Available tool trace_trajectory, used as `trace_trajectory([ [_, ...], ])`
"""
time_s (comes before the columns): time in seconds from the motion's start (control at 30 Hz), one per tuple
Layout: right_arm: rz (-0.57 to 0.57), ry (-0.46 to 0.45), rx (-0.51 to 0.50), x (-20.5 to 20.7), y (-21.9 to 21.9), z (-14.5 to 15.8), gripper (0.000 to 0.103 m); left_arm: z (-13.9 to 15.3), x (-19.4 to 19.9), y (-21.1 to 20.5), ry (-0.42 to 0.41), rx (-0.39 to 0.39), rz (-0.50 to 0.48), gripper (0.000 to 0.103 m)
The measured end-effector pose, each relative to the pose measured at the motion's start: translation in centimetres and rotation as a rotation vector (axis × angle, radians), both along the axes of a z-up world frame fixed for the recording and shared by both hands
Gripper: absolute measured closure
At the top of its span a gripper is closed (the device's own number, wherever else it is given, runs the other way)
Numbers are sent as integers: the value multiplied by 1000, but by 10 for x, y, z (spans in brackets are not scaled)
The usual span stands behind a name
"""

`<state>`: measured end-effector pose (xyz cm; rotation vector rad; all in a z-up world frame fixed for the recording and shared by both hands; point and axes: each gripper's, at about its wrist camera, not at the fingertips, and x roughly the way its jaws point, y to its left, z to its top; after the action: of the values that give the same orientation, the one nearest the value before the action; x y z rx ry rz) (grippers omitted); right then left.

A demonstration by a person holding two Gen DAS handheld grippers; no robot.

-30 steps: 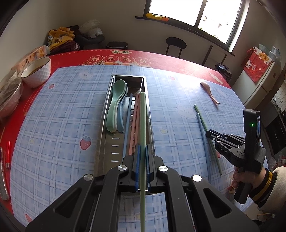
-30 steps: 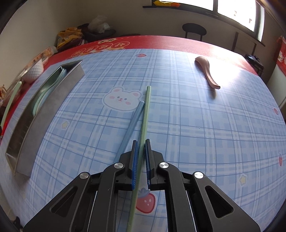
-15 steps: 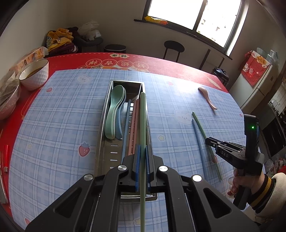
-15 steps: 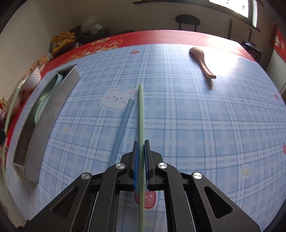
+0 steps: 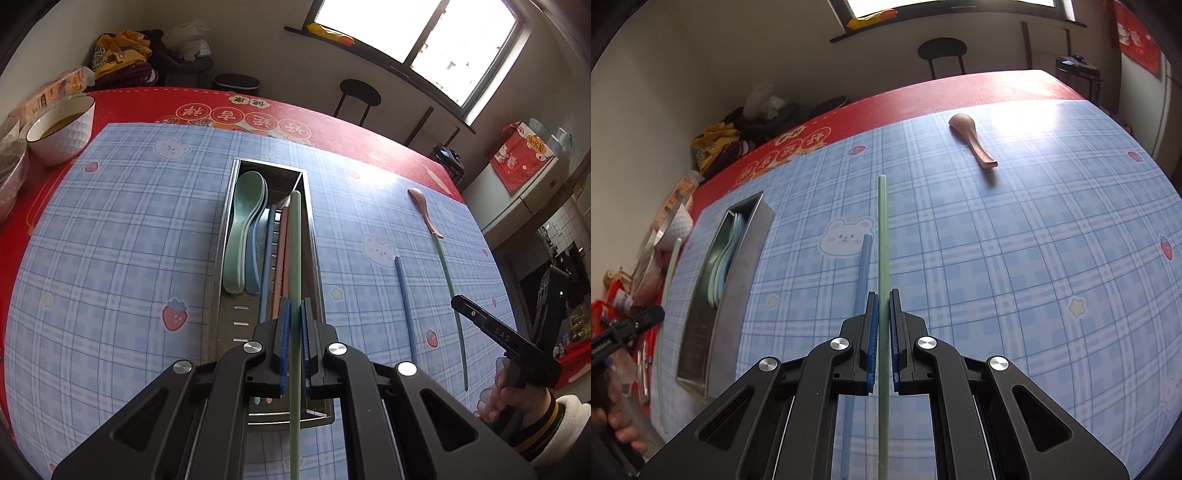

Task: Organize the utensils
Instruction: 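Lower the green chopstick into the caddy and open the left gripper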

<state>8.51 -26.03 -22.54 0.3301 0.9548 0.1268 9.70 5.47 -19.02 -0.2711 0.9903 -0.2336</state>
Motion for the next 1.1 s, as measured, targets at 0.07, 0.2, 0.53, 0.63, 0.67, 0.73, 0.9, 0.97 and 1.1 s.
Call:
trace_trajectory([
  [0.07, -17, -8, 4, -5, -4, 5, 97, -1, 7, 4, 12, -13, -5, 97],
  [0.2, -61, -9, 15, -12, -13, 11, 97, 0, 27, 2, 6, -12, -34, 97],
  [0.53, -142, -7, -10, -32, -28, 15, 97, -37, 82, -18, 107, 4, -82, 97],
  [0.63, -177, -1, -10, -39, -36, 15, 97, -49, 90, -23, 132, 21, -92, 97],
  [0.67, -188, 0, -9, -42, -39, 15, 97, -52, 91, -23, 138, 25, -92, 97],
  [0.73, -204, 2, -7, -45, -43, 15, 97, -59, 95, -24, 155, 23, -83, 97],
  [0.9, -209, 2, -9, -48, -45, 18, 97, -70, 103, -22, 190, 0, -64, 97],
  [0.97, -201, -1, -10, -47, -43, 19, 97, -70, 103, -25, 192, 2, -84, 97],
  [1.1, -186, -4, -3, -46, -41, 20, 97, -60, 99, -25, 169, 13, -88, 95],
])
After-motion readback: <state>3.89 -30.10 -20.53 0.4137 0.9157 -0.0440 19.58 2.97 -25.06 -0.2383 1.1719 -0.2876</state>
